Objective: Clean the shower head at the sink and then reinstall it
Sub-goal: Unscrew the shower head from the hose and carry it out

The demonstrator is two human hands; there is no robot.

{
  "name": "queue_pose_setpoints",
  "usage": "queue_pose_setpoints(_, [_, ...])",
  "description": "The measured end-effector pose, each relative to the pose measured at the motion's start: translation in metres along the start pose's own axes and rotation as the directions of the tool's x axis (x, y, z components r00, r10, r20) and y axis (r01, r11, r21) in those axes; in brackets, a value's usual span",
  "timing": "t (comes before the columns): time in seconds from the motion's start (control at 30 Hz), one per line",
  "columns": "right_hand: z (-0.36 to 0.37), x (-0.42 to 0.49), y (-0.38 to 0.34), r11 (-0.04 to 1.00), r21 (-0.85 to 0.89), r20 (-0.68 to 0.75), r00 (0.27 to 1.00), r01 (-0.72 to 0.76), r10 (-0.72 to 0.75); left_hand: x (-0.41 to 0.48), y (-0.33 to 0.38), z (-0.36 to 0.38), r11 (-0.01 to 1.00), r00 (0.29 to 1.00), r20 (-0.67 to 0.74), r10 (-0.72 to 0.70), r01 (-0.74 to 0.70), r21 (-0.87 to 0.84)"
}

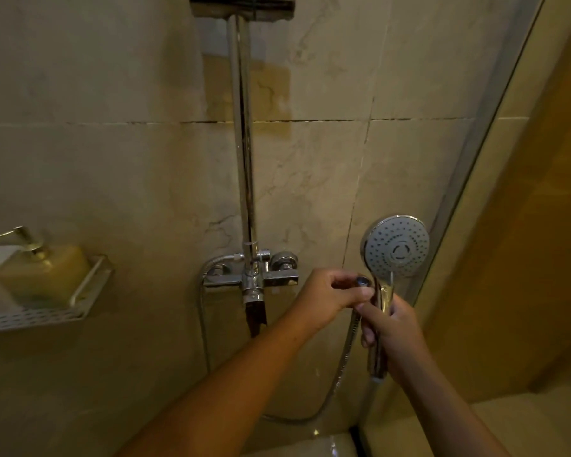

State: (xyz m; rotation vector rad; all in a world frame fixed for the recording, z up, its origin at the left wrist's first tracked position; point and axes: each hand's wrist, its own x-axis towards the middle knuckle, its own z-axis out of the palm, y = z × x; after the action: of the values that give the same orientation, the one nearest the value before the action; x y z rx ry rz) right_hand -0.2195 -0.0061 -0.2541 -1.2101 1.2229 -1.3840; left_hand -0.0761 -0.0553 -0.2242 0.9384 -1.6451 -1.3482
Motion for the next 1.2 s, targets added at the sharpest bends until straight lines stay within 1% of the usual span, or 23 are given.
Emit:
queue_pose_setpoints(0.1, [0.003,-0.001,0.000,1.000,-0.012,0.008,1.000,0.003,-0.003,-0.003,-0.001,-0.001,1.000,1.000,0.002,0.008,-0.008,-0.010])
queue_pose_setpoints(0.23, [0.007,0.000,-0.001,0.999,-0.039,0.003,1.000,-0.012,0.012,-0.005,-0.003,-0.002,1.000,1.000,-0.019,0.017,-0.018,-0.024])
queue_pose_setpoints(0.3, [0.009,0.003,-0.005,0.998,-0.061,0.002,1.000,0.003,-0.003,-0.007,-0.003,-0.003,0.999,0.999,-0.043,0.018,-0.020,-0.040])
queue_pose_setpoints(0.5, [0.022,0.025,-0.048,0.994,-0.094,0.026,0.998,0.056,-0.054,-0.010,0.006,-0.016,0.995,0.991,-0.127,0.034,-0.046,-0.087])
queue_pose_setpoints(0.57, [0.027,0.038,-0.069,0.992,-0.094,0.029,0.996,0.087,-0.085,-0.007,0.017,-0.025,0.995,0.991,-0.129,0.038,-0.049,-0.081])
queue_pose_setpoints(0.63, [0.033,0.053,-0.095,0.990,-0.048,0.035,0.990,0.135,-0.134,-0.001,0.028,-0.033,0.995,0.991,-0.124,0.050,-0.060,-0.074])
queue_pose_setpoints(0.8, [0.046,0.094,-0.170,0.971,0.020,0.077,0.968,0.239,-0.239,0.020,0.058,-0.051,0.991,0.983,-0.135,0.126,-0.130,-0.017])
queue_pose_setpoints(0.97, [0.064,0.125,-0.255,0.942,0.141,0.045,0.948,0.305,-0.314,0.040,0.087,-0.071,0.981,0.967,-0.163,0.194,-0.193,0.017])
queue_pose_setpoints(1.13, [0.077,0.146,-0.321,0.925,0.110,0.078,0.925,0.363,-0.372,0.057,0.122,-0.087,0.967,0.959,-0.157,0.238,-0.220,0.126])
queue_pose_setpoints(1.2, [0.087,0.154,-0.343,0.922,0.121,0.098,0.919,0.369,-0.381,0.063,0.137,-0.093,0.963,0.949,-0.188,0.254,-0.231,0.138])
